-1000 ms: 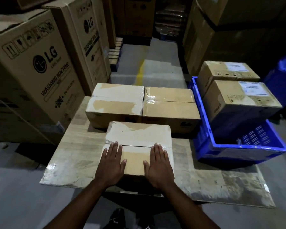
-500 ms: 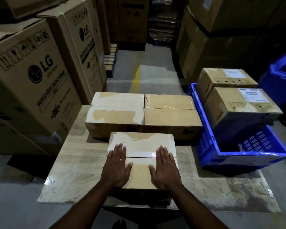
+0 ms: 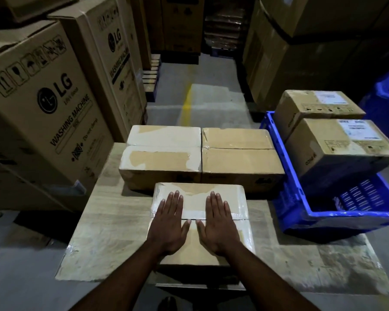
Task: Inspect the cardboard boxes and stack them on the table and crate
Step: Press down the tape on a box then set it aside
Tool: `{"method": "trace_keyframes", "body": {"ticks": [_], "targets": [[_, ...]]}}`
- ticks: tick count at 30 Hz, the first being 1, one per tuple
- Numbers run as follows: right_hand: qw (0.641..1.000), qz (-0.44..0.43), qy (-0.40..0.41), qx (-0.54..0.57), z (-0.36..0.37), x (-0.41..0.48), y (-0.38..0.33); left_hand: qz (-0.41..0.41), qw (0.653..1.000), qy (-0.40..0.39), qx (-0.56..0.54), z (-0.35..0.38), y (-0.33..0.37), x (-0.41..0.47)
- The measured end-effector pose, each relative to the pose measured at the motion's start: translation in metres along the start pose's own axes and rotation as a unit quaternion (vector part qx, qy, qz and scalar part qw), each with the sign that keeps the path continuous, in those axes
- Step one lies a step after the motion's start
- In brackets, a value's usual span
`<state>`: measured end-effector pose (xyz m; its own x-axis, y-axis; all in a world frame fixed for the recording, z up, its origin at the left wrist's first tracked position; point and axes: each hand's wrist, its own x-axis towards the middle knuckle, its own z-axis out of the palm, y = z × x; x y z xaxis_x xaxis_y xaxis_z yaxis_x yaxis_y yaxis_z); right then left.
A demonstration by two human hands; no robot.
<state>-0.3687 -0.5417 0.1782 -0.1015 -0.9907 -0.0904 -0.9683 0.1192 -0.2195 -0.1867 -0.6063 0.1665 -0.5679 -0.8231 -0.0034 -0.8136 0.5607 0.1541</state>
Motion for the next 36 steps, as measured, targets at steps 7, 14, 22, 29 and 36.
{"method": "trace_keyframes", "body": {"ticks": [7,14,22,29,36], "targets": [[1.0,0.001,0.007,0.014,-0.007,0.001,0.024,-0.045,0.999,0.024,-0.017,-0.003,-0.013,-0.002],[0.998,0.062,0.018,-0.012,-0.013,0.001,0.045,-0.061,0.998,0.022,-0.015,-0.003,-0.021,-0.002],[0.963,0.183,0.089,0.175,-0.022,0.004,0.046,-0.196,0.962,0.056,-0.184,-0.017,-0.017,0.001],[0.872,0.348,0.052,0.342,-0.054,0.013,0.048,-0.315,0.894,0.007,-0.318,-0.036,-0.025,0.011],[0.861,0.322,0.114,0.378,-0.072,-0.015,0.044,-0.299,0.872,0.085,-0.378,-0.054,-0.013,-0.005]]}}
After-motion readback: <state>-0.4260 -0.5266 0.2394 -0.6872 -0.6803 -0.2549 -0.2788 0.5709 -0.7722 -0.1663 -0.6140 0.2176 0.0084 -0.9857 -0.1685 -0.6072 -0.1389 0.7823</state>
